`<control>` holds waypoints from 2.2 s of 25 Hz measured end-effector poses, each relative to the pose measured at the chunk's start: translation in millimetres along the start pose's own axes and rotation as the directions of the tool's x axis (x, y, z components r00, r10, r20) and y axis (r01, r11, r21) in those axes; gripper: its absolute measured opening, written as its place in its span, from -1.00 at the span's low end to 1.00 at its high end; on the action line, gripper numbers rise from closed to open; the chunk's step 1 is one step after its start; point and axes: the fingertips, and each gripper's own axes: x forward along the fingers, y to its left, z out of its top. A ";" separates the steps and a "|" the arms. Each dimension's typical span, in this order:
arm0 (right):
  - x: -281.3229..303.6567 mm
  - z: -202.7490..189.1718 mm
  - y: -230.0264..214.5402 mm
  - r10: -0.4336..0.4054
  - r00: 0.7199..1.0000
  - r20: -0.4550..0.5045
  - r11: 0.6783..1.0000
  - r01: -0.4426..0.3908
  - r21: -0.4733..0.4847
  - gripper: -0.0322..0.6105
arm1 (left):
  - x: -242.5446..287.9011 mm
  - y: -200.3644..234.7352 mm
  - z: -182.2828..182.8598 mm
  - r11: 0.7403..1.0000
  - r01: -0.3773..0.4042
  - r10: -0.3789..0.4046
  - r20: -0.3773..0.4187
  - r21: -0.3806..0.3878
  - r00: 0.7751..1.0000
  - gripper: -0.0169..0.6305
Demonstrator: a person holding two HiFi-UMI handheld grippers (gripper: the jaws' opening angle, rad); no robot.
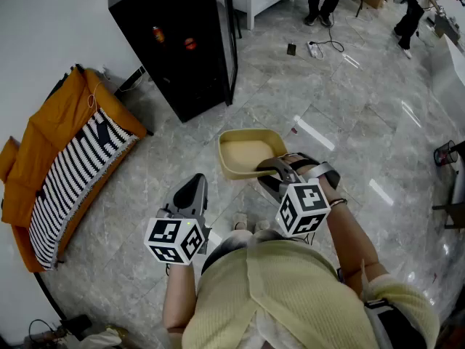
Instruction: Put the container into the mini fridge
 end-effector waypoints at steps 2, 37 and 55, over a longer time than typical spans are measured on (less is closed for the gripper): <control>1.6 -0.8 -1.2 0.002 1.000 0.000 1.000 -0.002 -0.002 -0.59 | 1.6 1.0 0.6 1.000 -0.003 0.003 -0.001 0.001 1.000 -0.88; 67.3 -23.5 -58.3 0.099 0.995 0.012 0.993 -0.098 -0.065 -0.59 | 73.8 62.3 2.9 0.993 -0.110 0.108 -0.040 -0.039 0.993 -0.88; 145.8 -6.3 -144.5 0.153 0.988 0.010 0.987 -0.153 -0.058 -0.59 | 138.8 141.7 23.1 0.995 -0.098 0.091 -0.151 -0.037 0.984 -0.88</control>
